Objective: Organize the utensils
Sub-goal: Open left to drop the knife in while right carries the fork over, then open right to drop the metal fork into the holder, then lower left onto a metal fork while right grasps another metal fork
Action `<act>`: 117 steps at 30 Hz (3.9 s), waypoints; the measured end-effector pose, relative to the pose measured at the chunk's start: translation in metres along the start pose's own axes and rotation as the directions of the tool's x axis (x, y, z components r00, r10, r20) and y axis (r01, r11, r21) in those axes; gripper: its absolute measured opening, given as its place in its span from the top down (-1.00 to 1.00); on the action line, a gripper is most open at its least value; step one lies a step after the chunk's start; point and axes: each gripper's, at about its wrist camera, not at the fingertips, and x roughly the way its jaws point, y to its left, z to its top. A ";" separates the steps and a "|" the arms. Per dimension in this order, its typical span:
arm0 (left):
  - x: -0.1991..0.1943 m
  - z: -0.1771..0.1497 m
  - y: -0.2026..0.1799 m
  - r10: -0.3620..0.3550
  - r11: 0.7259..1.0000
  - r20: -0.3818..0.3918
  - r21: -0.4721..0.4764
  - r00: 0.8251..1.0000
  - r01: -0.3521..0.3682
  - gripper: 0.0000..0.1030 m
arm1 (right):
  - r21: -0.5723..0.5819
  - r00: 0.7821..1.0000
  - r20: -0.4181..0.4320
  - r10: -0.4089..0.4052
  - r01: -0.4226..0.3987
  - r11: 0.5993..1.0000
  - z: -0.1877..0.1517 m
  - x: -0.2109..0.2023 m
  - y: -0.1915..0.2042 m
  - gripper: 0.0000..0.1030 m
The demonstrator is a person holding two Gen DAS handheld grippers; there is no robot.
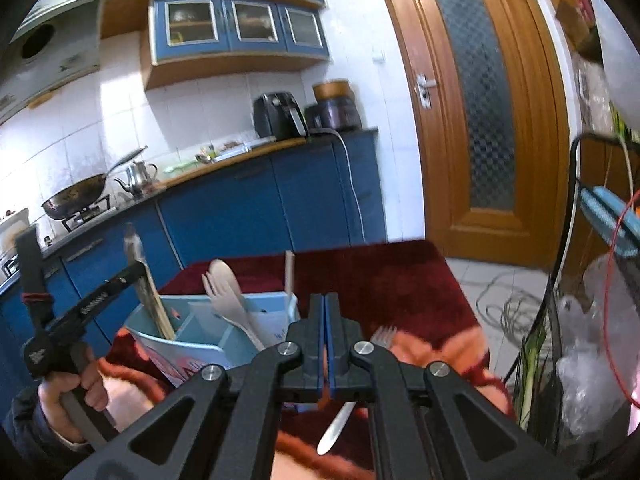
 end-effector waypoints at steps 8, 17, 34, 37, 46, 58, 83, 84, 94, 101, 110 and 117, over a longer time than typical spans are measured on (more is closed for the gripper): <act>-0.012 0.001 -0.006 -0.016 1.000 -0.041 0.026 0.999 0.017 0.35 | 0.050 0.991 -0.136 0.001 0.006 0.999 -0.010 0.037 -0.023 0.62; -0.035 0.003 -0.002 0.023 0.998 -0.084 0.057 0.996 -0.018 0.34 | 0.158 0.943 -0.332 0.036 0.018 0.987 -0.027 0.085 -0.050 0.54; -0.025 -0.018 0.024 0.100 0.995 -0.145 0.037 0.984 -0.096 0.34 | 0.339 0.898 -0.396 0.190 -0.049 0.939 -0.040 0.120 -0.079 0.81; -0.023 -0.020 0.024 0.098 0.995 -0.150 0.039 0.984 -0.093 0.34 | 0.339 0.915 -0.361 0.181 -0.052 0.939 -0.038 0.112 -0.079 0.88; -0.019 -0.025 0.023 0.095 0.995 -0.159 0.049 0.983 -0.089 0.34 | 0.175 0.997 -0.061 0.053 -0.042 0.984 -0.008 0.042 -0.049 0.93; -0.017 -0.028 0.022 0.090 0.995 -0.166 0.045 0.982 -0.084 0.34 | -0.031 0.966 0.249 0.065 -0.059 0.998 0.018 -0.006 0.024 0.93; -0.024 -0.031 0.022 0.063 0.998 -0.174 0.030 0.983 -0.059 0.34 | -0.071 0.988 0.110 0.106 -0.098 0.993 -0.007 0.028 0.050 0.35; -0.026 -0.032 0.022 0.062 0.998 -0.174 0.030 0.983 -0.058 0.34 | -0.065 0.988 0.115 0.107 -0.100 0.993 -0.007 0.021 0.050 0.35; -0.054 -0.047 0.008 0.061 0.997 -0.226 0.058 0.972 -0.049 0.34 | -0.039 0.988 0.093 0.120 -0.117 0.992 -0.020 -0.025 0.051 0.21; -0.072 -0.057 0.002 0.066 0.996 -0.266 0.075 0.962 -0.047 0.34 | -0.033 0.992 0.034 0.120 -0.119 0.992 -0.042 -0.045 0.057 0.10; -0.086 -0.068 -0.009 0.064 0.994 -0.309 0.109 0.949 -0.032 0.28 | -0.020 0.993 -0.042 0.108 -0.109 0.994 -0.070 -0.057 0.053 -0.06; -0.089 -0.077 -0.019 0.051 0.992 -0.346 0.122 0.937 -0.008 0.22 | 0.004 0.991 -0.106 0.082 -0.082 0.997 -0.087 -0.057 0.043 -0.16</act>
